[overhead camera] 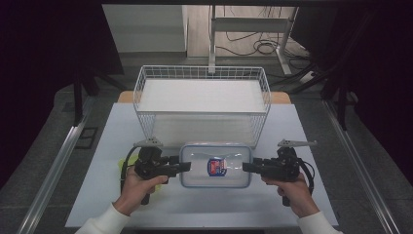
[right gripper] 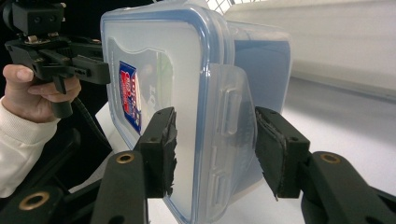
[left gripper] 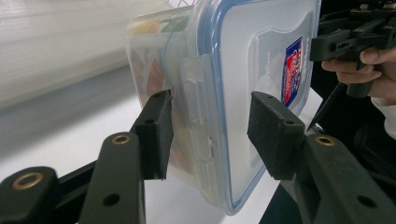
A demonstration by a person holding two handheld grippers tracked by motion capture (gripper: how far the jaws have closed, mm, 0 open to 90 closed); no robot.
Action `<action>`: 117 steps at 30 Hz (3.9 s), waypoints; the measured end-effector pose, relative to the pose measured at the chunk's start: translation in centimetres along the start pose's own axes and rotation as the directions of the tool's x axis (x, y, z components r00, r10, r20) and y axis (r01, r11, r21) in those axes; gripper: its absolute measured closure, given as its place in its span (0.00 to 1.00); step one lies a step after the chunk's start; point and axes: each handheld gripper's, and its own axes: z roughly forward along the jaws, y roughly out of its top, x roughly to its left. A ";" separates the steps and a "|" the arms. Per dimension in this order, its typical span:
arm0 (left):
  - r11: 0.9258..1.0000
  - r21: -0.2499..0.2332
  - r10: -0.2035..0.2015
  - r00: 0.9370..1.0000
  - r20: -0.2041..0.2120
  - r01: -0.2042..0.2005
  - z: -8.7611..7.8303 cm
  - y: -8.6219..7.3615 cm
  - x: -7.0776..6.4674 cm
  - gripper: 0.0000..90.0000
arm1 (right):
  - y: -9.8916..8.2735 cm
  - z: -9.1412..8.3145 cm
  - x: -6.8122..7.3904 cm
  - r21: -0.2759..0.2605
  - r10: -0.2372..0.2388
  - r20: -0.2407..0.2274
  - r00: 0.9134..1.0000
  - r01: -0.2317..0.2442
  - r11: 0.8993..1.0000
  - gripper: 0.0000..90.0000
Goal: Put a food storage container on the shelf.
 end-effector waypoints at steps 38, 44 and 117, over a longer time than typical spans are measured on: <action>0.993 -0.095 0.061 0.998 -0.027 -0.064 -4.1 7.2 -0.6 0.57 | 8.2 -1.3 2.8 -0.070 -0.113 0.012 0.993 0.114 0.991 0.56; 0.992 -0.104 0.065 0.997 -0.031 -0.068 -4.4 8.0 -0.5 0.57 | 9.3 -1.3 2.9 -0.074 -0.124 0.013 0.992 0.125 0.989 0.56; 0.992 -0.124 -0.008 1.000 -0.007 0.007 -4.5 17.8 7.5 0.58 | 21.0 3.5 -1.7 -0.063 -0.027 -0.037 0.999 0.025 0.998 0.56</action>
